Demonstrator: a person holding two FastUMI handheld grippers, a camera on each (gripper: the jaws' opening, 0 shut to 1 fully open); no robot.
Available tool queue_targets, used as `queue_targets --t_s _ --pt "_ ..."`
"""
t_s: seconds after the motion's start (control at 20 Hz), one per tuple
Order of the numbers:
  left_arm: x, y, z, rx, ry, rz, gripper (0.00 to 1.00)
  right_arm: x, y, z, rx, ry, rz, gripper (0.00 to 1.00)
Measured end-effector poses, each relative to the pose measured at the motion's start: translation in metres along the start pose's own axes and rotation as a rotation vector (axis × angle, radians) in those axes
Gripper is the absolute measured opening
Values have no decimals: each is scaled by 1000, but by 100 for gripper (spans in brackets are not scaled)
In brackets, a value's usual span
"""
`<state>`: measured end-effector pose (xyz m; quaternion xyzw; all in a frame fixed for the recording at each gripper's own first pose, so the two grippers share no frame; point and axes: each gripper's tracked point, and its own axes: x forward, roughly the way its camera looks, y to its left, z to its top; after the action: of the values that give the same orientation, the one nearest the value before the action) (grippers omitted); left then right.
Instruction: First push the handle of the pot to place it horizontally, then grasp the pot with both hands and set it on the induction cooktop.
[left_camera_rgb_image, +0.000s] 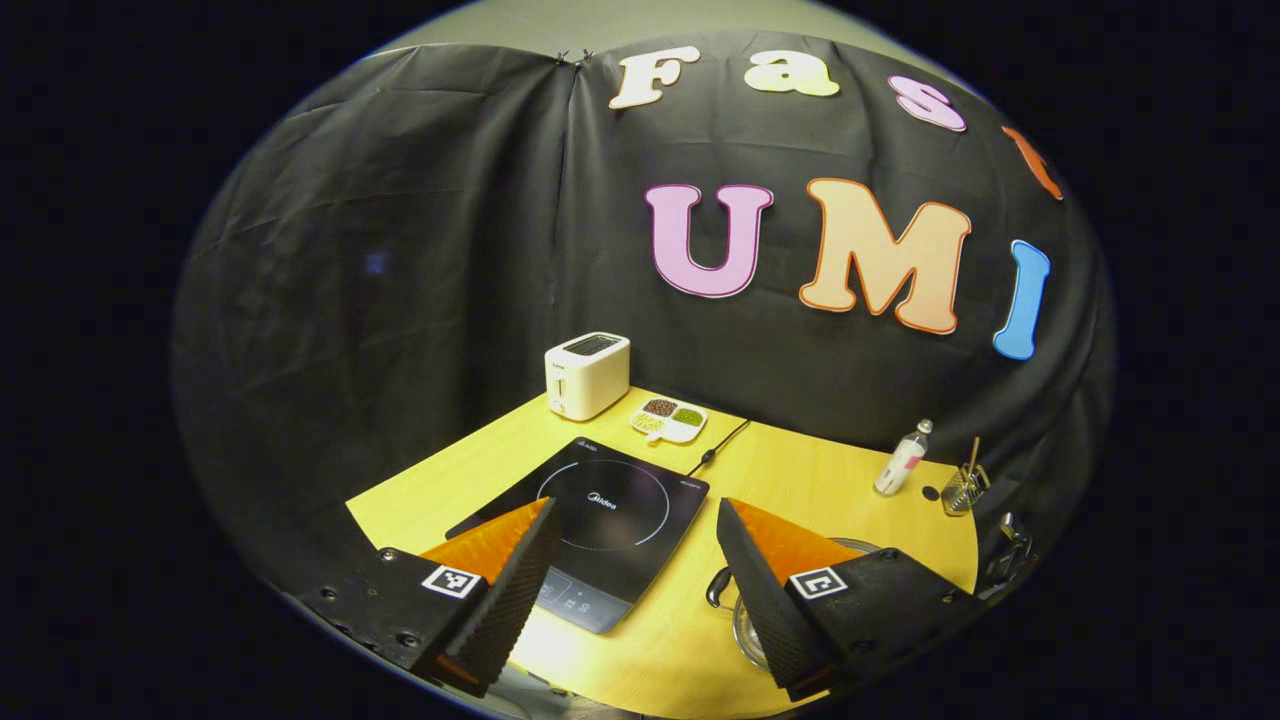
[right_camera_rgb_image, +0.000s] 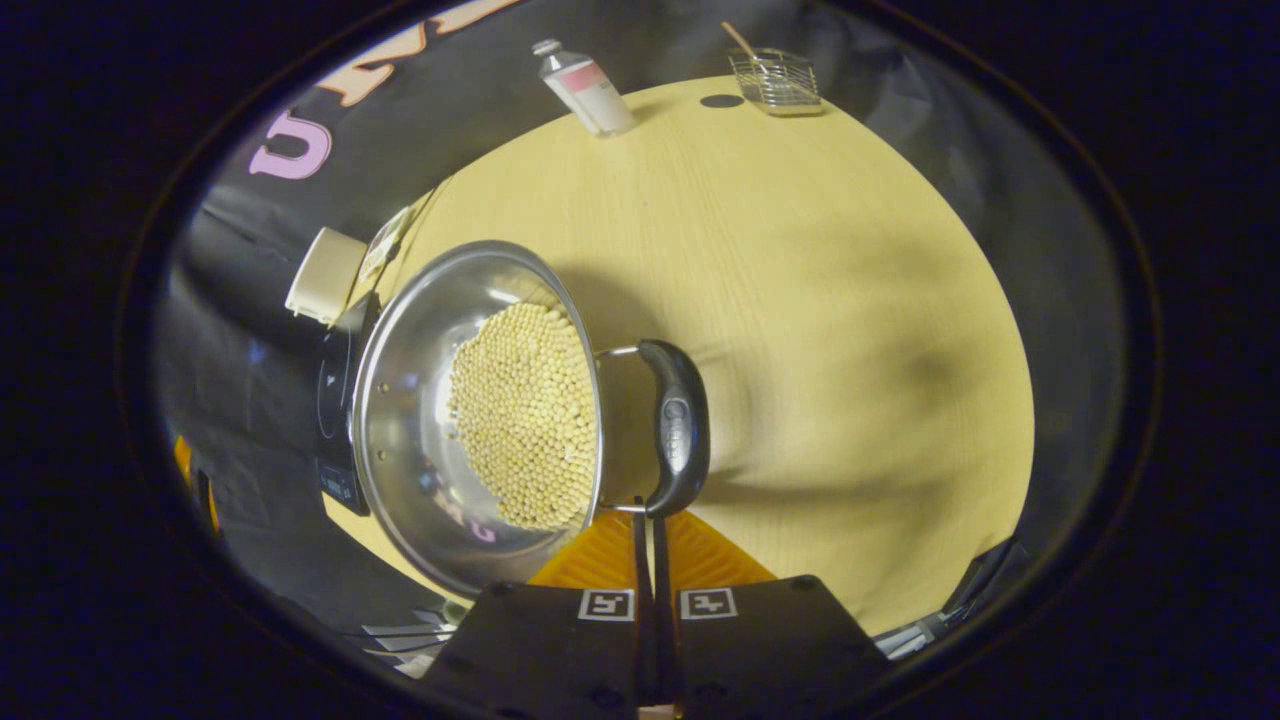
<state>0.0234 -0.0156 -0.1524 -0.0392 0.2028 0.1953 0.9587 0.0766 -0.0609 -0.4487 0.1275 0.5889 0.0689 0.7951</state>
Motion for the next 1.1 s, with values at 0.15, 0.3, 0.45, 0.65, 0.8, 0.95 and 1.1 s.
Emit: queue_targets --t_s 0.15,0.3,0.45,0.65,0.8,0.95,1.1 --pt "5 2 -2 10 16 13 96 0 0 5 1 -14 15 2" --pt "10 3 -9 16 39 15 96 -6 -3 -1 -31 7 50 6" --pt "16 3 -22 34 75 7 96 -15 -20 -6 -28 -7 54 30" --pt "29 -12 -51 83 161 -82 96 -26 -25 1 50 -33 95 84" --pt "42 -28 -87 107 290 -181 96 -38 -15 10 111 -44 182 94" --pt "54 -54 -120 107 426 -295 97 -39 -8 20 160 -59 225 100" --pt "66 -71 -155 97 561 -331 93 -30 -5 30 183 -58 236 100"
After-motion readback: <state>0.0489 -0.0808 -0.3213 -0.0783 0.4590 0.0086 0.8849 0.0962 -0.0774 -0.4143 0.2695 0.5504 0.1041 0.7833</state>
